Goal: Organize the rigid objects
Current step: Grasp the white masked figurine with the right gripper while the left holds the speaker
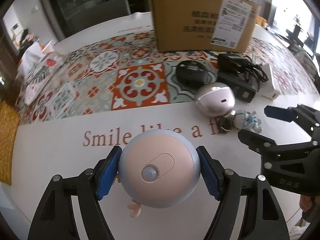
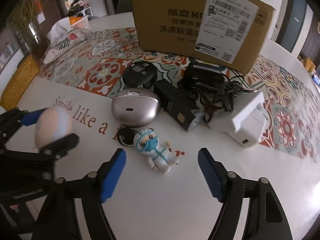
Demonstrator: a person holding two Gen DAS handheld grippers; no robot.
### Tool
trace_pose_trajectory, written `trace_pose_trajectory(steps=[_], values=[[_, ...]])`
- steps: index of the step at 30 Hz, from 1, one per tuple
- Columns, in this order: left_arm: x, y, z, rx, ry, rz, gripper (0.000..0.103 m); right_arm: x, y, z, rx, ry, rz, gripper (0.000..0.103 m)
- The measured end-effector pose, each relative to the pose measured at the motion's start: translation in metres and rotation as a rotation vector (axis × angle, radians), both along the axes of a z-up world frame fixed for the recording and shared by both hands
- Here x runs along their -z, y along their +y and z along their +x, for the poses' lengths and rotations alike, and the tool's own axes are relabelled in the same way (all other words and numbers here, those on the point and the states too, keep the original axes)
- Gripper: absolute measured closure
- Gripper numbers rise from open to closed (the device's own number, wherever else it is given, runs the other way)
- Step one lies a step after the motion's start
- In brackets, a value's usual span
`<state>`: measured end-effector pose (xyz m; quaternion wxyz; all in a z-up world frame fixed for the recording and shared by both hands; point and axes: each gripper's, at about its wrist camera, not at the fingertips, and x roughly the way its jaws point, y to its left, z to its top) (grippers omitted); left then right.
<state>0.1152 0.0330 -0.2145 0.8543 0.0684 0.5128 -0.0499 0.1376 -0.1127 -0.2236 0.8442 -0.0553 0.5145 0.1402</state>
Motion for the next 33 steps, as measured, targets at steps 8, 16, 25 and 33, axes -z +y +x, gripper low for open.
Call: trace_pose_trajectory(steps=[8, 16, 25, 33], values=[[0.001, 0.004, -0.001, -0.037, -0.006, -0.001, 0.028, 0.006, 0.010, 0.006, -0.044, -0.031, -0.016, 0.054], [-0.004, 0.004, -0.005, -0.040, -0.018, -0.003, 0.028, 0.003, 0.011, -0.001, -0.057, -0.043, -0.019, 0.065], [-0.037, -0.004, -0.011, -0.032, -0.077, -0.044, 0.028, -0.039, -0.001, -0.016, -0.027, -0.113, -0.004, 0.065], [-0.076, -0.015, -0.007, -0.013, -0.157, -0.074, 0.028, -0.086, -0.014, -0.025, 0.010, -0.200, 0.007, 0.065]])
